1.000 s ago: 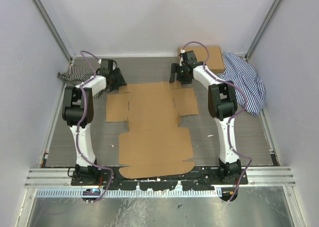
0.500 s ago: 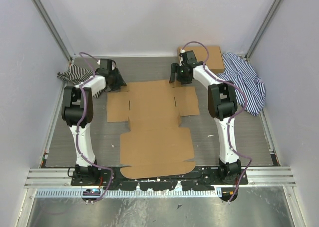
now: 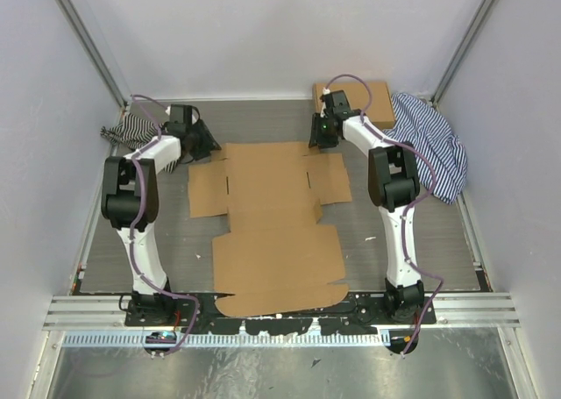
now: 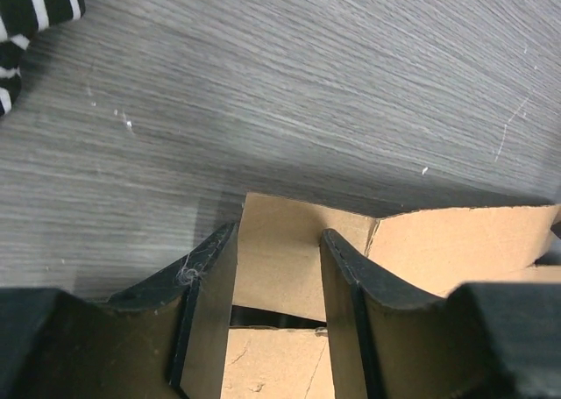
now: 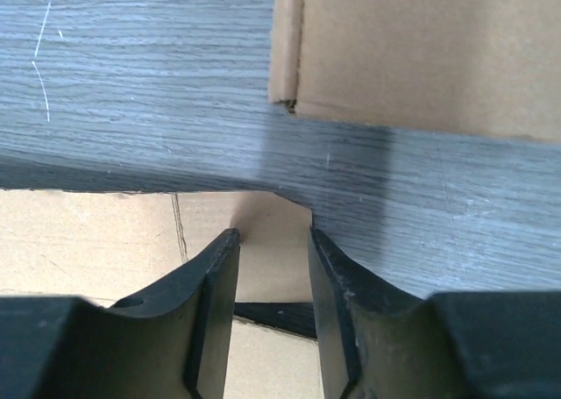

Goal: Fold the paper box

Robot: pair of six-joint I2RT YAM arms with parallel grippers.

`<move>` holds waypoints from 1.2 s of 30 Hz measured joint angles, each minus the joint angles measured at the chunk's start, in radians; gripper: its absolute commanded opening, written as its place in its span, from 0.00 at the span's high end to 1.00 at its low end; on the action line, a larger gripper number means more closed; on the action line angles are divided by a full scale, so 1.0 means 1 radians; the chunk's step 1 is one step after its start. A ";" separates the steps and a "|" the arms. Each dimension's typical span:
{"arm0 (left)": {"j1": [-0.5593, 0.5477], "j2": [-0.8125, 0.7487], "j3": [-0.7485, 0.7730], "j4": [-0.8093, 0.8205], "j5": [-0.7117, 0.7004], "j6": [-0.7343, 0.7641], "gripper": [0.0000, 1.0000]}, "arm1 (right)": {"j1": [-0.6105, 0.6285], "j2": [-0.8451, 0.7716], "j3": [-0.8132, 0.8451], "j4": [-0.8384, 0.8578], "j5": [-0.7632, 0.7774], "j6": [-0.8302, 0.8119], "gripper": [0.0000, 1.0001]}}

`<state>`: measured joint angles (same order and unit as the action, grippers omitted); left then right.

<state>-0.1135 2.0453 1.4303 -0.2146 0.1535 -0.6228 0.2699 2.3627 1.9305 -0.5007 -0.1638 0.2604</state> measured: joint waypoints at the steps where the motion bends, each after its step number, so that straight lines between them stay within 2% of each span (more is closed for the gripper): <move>1: 0.000 -0.010 -0.009 0.002 0.003 -0.002 0.53 | -0.002 -0.005 -0.009 0.006 0.002 0.000 0.64; 6: 0.000 -0.057 -0.054 0.012 0.018 -0.010 0.56 | -0.006 -0.043 -0.071 0.012 0.001 0.004 0.68; 12: -0.014 -0.144 -0.132 0.031 0.079 -0.029 0.57 | 0.013 -0.101 -0.163 0.003 -0.064 0.029 0.69; 15: -0.021 -0.203 -0.173 0.035 0.098 -0.034 0.57 | 0.031 -0.138 -0.210 -0.004 -0.068 0.030 0.63; 18: -0.020 -0.271 -0.224 0.041 0.104 -0.036 0.48 | 0.056 -0.170 -0.229 -0.023 -0.035 0.029 0.50; 20: -0.020 -0.305 -0.255 0.044 0.089 -0.036 0.43 | 0.074 -0.192 -0.229 -0.034 0.000 0.024 0.49; 21: -0.020 -0.312 -0.262 0.038 0.073 -0.034 0.40 | 0.087 -0.203 -0.228 -0.039 0.020 0.022 0.51; 23: -0.020 -0.312 -0.261 0.014 0.034 -0.031 0.37 | 0.125 -0.222 -0.217 -0.052 0.048 0.021 0.62; 27: -0.014 -0.288 -0.257 -0.043 -0.025 -0.029 0.36 | 0.223 -0.227 -0.174 -0.044 0.037 0.034 0.96; 28: -0.012 -0.277 -0.257 -0.048 -0.033 -0.029 0.36 | 0.245 -0.227 -0.171 -0.033 0.023 0.047 0.99; 31: 0.002 -0.251 -0.258 -0.060 -0.043 -0.033 0.37 | 0.294 -0.215 -0.171 0.002 -0.026 0.086 0.99; 36: 0.051 -0.251 -0.280 -0.021 -0.047 -0.060 0.37 | 0.301 -0.163 -0.169 0.035 -0.039 0.115 0.99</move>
<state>-0.0628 1.7943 1.1503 -0.2352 0.1062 -0.6827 0.5705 2.2002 1.7618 -0.4652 -0.2024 0.3756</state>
